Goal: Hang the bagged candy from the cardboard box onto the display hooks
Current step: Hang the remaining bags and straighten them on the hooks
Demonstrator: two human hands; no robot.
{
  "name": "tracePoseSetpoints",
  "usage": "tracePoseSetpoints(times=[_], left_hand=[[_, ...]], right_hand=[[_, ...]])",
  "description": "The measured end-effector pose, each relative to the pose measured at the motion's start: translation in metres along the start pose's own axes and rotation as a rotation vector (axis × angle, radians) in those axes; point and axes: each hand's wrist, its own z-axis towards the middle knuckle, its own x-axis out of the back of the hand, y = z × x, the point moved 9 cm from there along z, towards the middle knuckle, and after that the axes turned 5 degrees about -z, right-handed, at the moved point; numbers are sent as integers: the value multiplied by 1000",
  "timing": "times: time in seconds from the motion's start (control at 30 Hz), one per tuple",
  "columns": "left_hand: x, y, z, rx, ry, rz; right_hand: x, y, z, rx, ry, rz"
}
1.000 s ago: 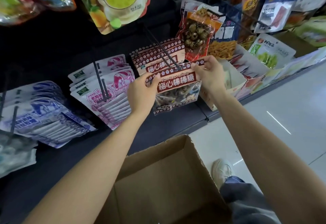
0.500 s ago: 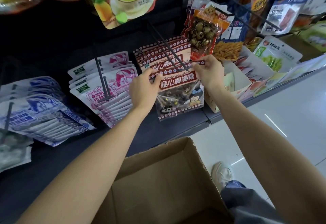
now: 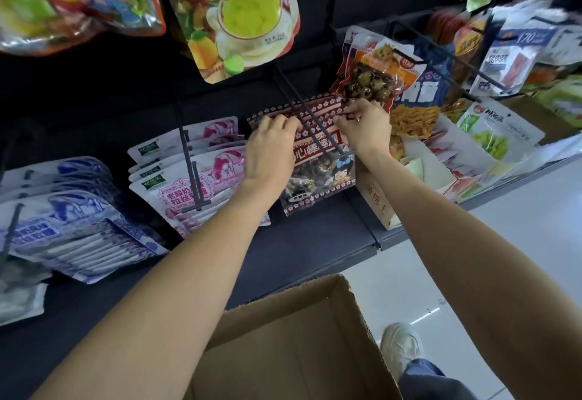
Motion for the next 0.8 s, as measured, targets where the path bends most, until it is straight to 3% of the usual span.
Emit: tracePoseSetpoints(times=[0.17,0.27,0.4,0.47,0.6,0.67,0.73,0.8], left_hand=[[4,21,-20,-8,-297,113],[27,35,-35,-2,-437,111],[85,69,-58,-148,-562,108],[132,82,-61,-216,-438,103],[258,90,-62,-364,172,-38],[301,69,-57,-369,374,-22],[323,52,-46,-359,454,11],[319,55,-32,-370,367,-3]], right_hand=[[10,0,-19,34,-268,22],[44,-13,-31,69,-338,-17],[98,-55,-59,114,-465,114],[129,-92,-72,235,-471,150],[190,-169,-85,455,-296,280],[209,-198,-84,531,-180,319],[218,-223,-79,582,-97,318],[220,-242,-67,570,-53,330]])
